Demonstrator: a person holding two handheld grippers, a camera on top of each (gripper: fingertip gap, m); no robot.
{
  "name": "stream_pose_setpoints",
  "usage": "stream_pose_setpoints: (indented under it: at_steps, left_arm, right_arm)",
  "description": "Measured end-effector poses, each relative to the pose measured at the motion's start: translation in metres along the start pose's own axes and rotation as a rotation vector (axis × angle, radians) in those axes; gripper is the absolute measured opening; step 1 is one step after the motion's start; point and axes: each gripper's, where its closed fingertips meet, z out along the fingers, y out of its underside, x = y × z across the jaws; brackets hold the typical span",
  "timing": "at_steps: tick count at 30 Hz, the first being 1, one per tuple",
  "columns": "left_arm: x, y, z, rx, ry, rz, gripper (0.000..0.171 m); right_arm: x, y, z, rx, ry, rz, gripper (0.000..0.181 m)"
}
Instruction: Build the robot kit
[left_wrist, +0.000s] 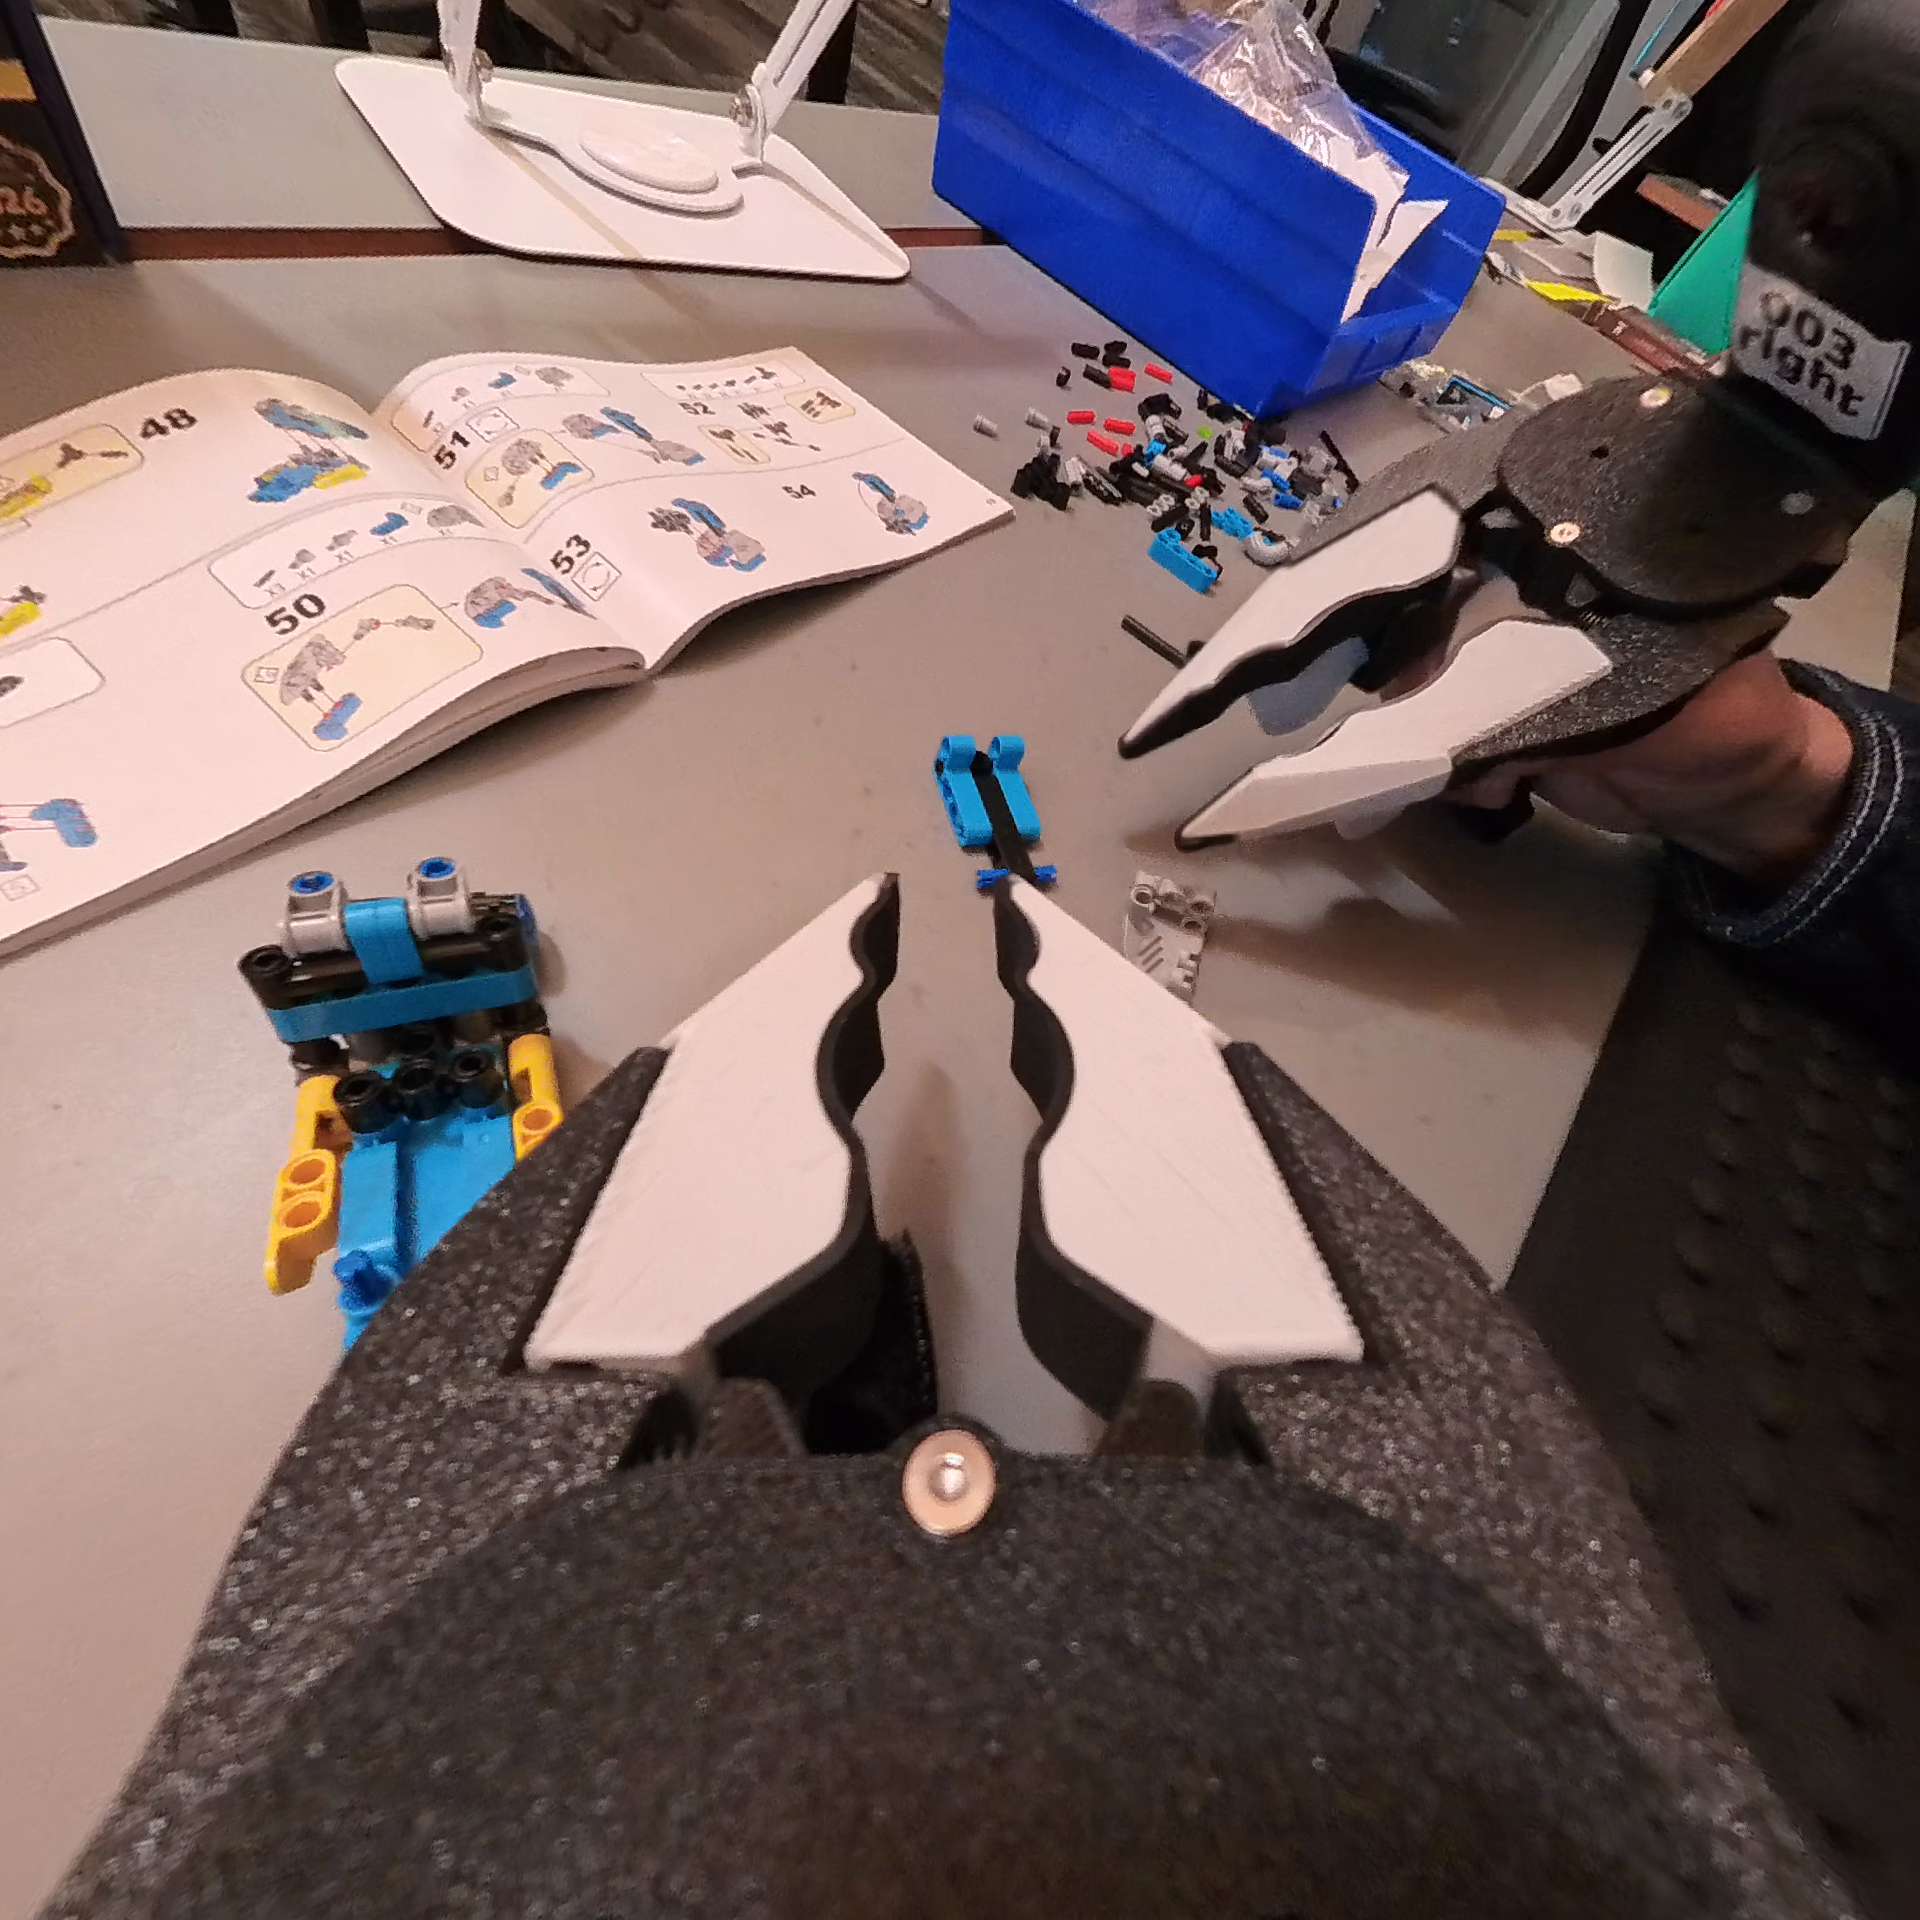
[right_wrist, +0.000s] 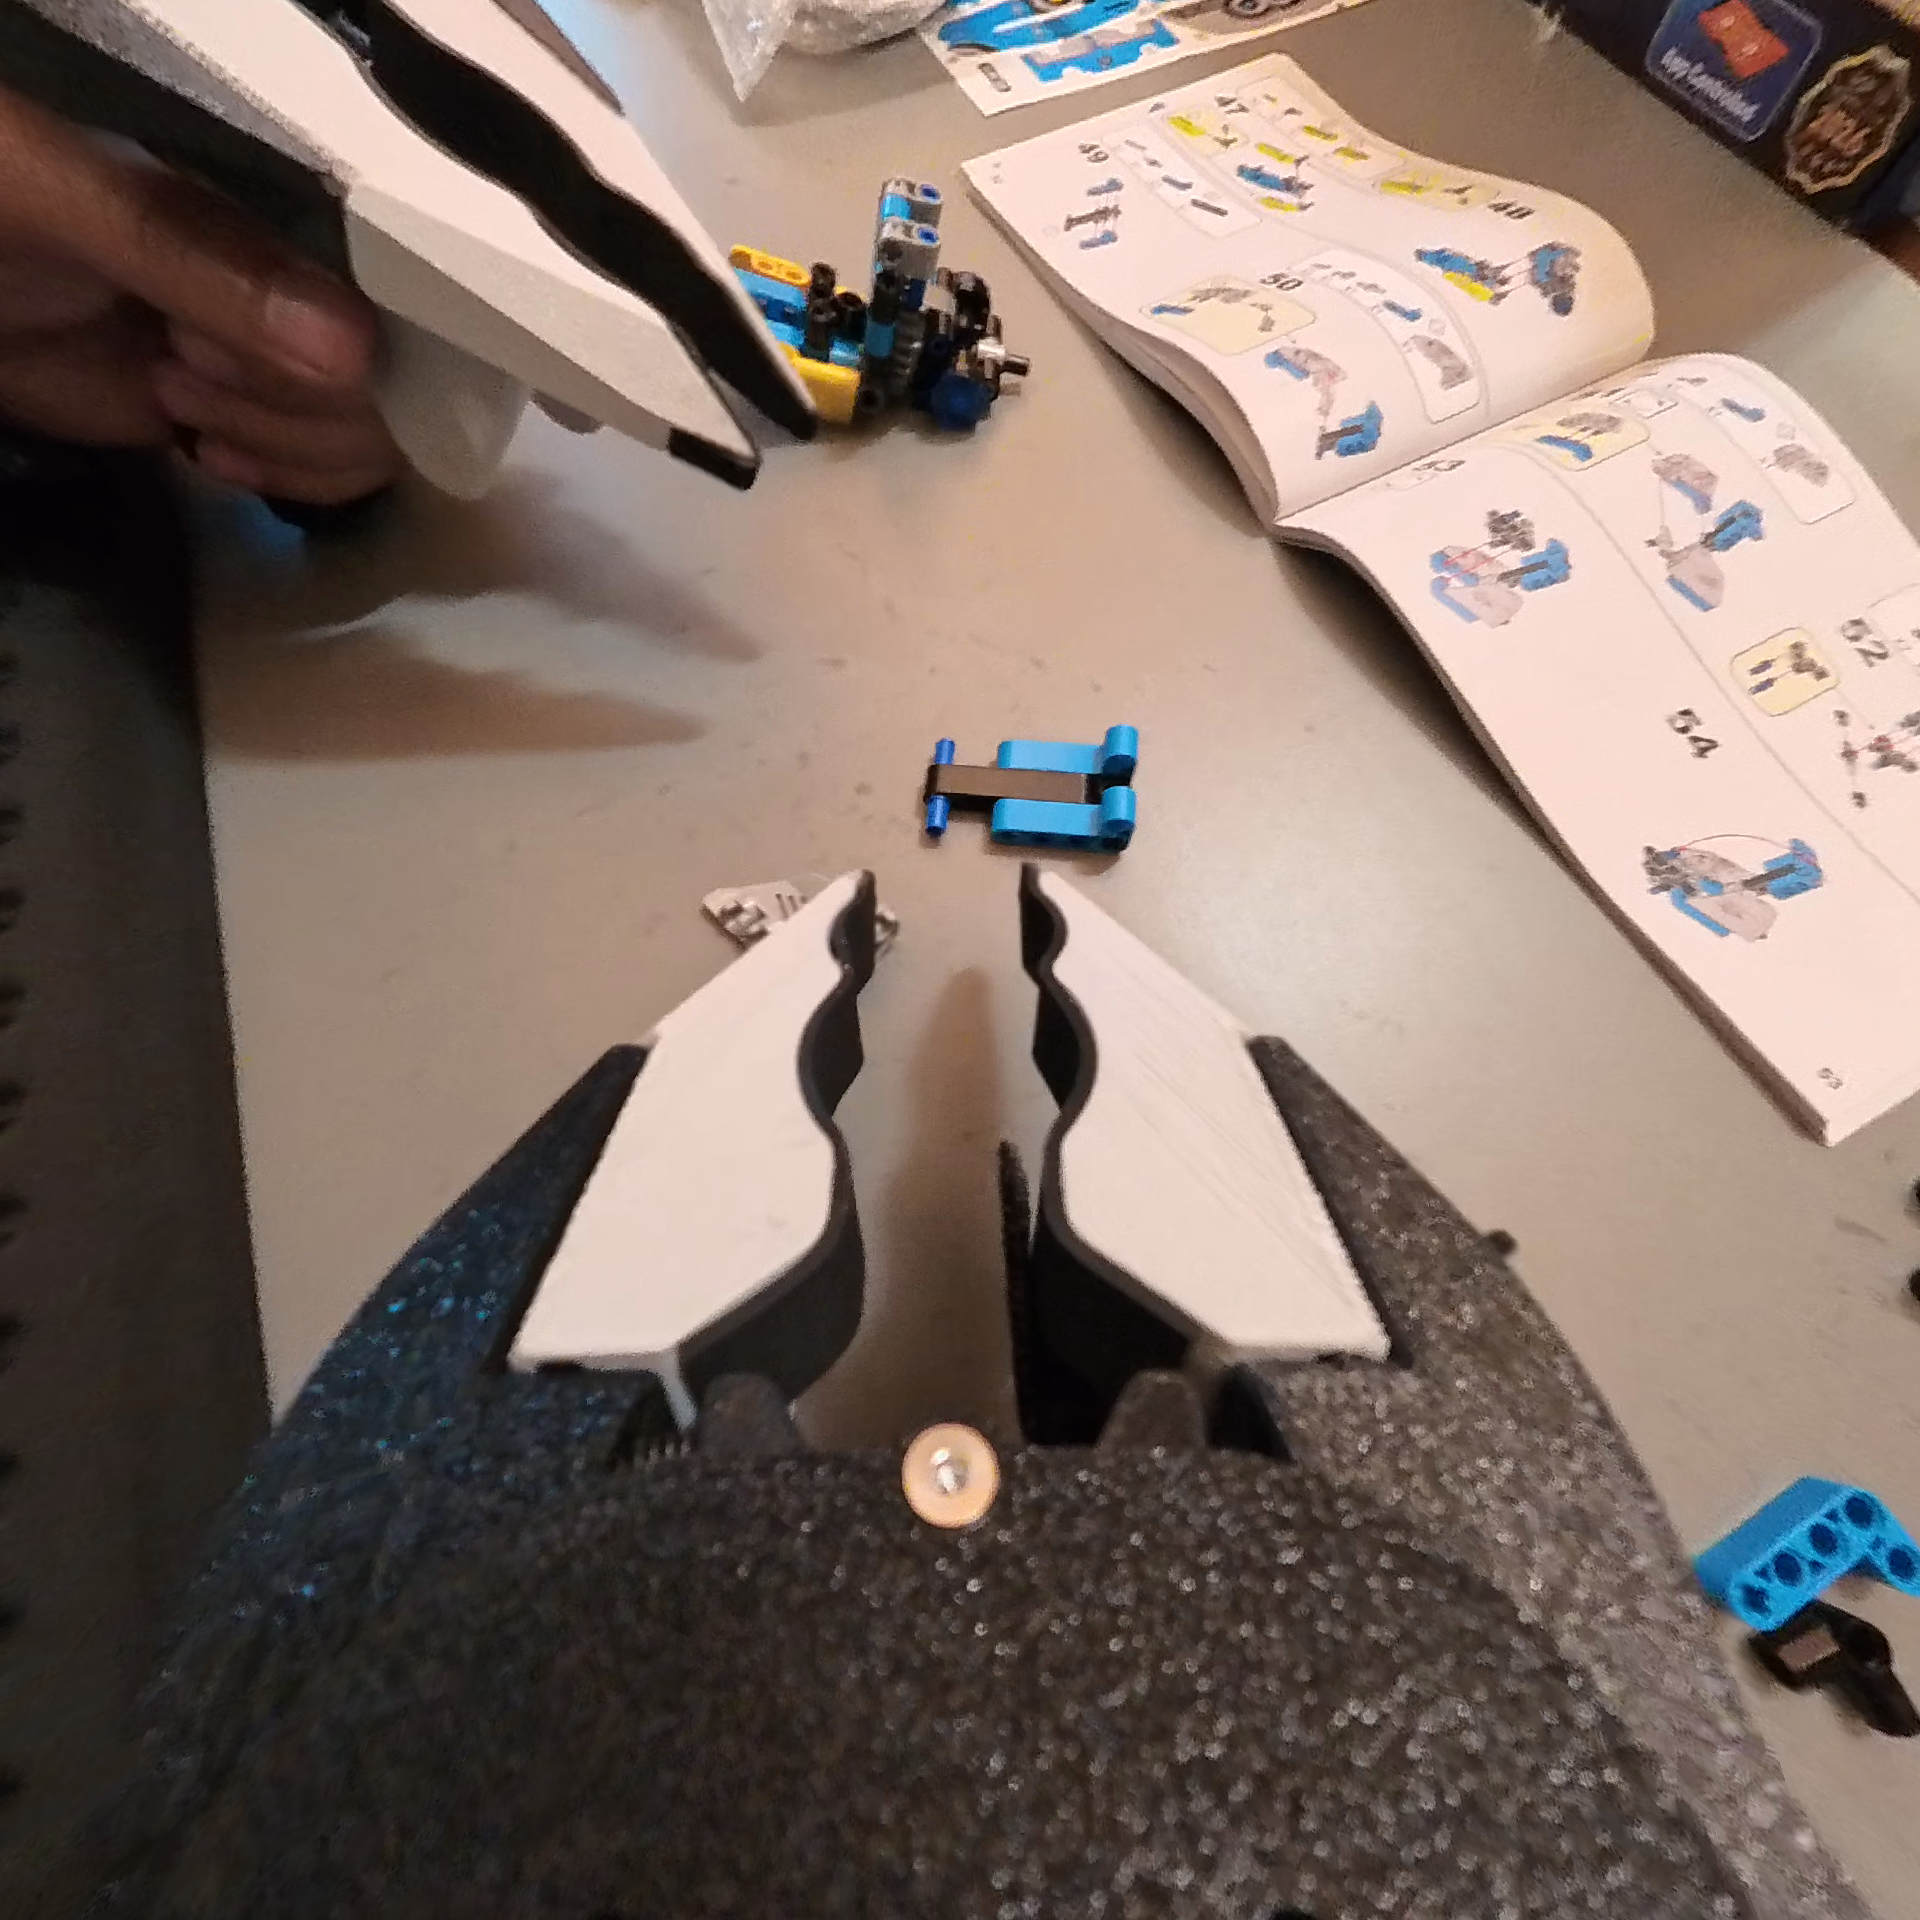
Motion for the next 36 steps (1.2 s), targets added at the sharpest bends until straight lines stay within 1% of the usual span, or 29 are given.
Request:
stream_pose_setpoints:
  at_steps: [4,6,9,11,12,14,19,21,23,25,29,31,34,36]
  left_arm:
    - [-0.001,-0.001,-0.001,0.009,-0.018,0.020,0.018]
    - [-0.001,-0.001,-0.001,0.007,-0.024,0.027,0.018]
    - [-0.001,-0.001,-0.001,0.008,-0.024,0.030,0.018]
    - [0.000,-0.001,-0.001,0.006,-0.025,0.032,0.018]
    - [0.000,0.000,-0.001,0.003,-0.025,0.035,0.018]
    - [0.002,0.001,0.001,-0.006,-0.025,0.048,0.018]
    - [0.007,0.004,0.004,-0.029,-0.043,0.113,0.018]
    - [0.008,0.004,0.004,-0.030,-0.049,0.127,0.018]
    - [0.008,0.004,0.004,-0.030,-0.051,0.128,0.018]
    - [0.007,0.004,0.003,-0.029,-0.051,0.125,0.018]
    - [0.009,0.005,0.004,-0.033,-0.050,0.139,0.018]
    - [0.010,0.005,0.004,-0.033,-0.053,0.150,0.018]
    - [0.010,0.005,0.003,-0.032,-0.055,0.155,0.018]
    - [0.010,0.004,0.003,-0.028,-0.054,0.153,0.018]
  right_arm:
    - [0.021,0.000,-0.013,0.024,0.100,0.034,0.026]
    - [0.042,0.008,-0.030,0.018,0.177,0.065,0.023]
    - [0.078,0.036,-0.067,0.000,0.333,0.164,0.021]
    - [0.088,0.058,-0.084,-0.041,0.403,0.187,0.017]
    - [0.087,0.066,-0.086,-0.058,0.405,0.195,0.018]
    - [0.080,0.071,-0.085,-0.062,0.390,0.215,0.022]
    - [0.078,0.055,-0.071,-0.038,0.377,0.238,0.023]
    - [0.081,0.058,-0.065,-0.068,0.385,0.255,0.026]
    - [0.083,0.068,-0.061,-0.119,0.389,0.278,0.029]
    - [0.080,0.072,-0.059,-0.121,0.370,0.301,0.031]
    - [0.082,0.073,-0.061,-0.123,0.380,0.309,0.026]
    - [0.080,0.073,-0.061,-0.126,0.376,0.295,0.016]
    - [0.082,0.074,-0.063,-0.130,0.387,0.296,0.016]
    - [0.089,0.079,-0.070,-0.142,0.428,0.289,0.016]
